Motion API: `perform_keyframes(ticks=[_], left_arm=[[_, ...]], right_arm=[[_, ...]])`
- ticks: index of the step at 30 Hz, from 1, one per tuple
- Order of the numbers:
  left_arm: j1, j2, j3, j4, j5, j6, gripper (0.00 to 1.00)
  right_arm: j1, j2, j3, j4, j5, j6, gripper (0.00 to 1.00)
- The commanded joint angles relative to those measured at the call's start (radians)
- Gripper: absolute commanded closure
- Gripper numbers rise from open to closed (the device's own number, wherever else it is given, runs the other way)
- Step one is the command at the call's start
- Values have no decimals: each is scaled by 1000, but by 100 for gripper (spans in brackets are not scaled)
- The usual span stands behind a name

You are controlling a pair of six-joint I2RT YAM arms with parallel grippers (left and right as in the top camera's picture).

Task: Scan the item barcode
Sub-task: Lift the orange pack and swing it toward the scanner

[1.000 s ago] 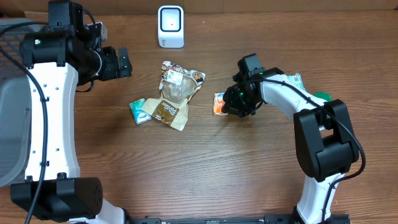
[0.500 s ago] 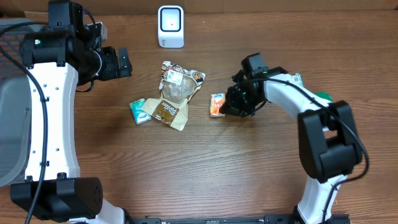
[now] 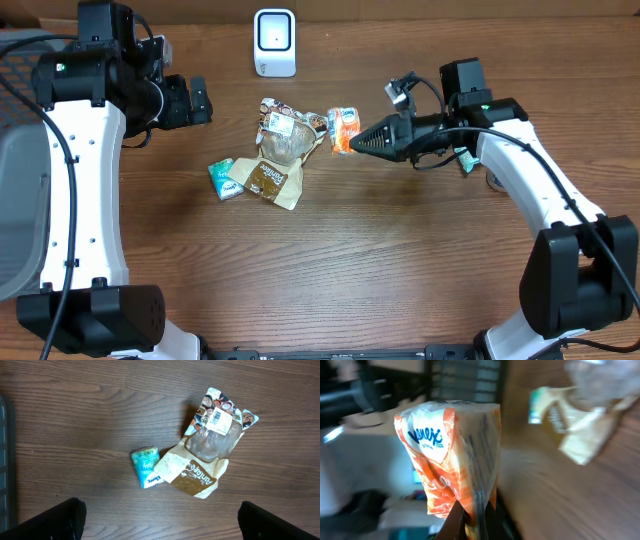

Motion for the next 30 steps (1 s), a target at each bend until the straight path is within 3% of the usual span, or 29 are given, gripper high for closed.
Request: perform_keyframes(ticks=[1,30], left_arm=[[-4,-9,20,4,11,8,0],[-4,-9,20,4,11,8,1]], right_arm=[[-18,-24,3,4,-215,-50,96],[-24,-25,3,-53,-293,-43,96]])
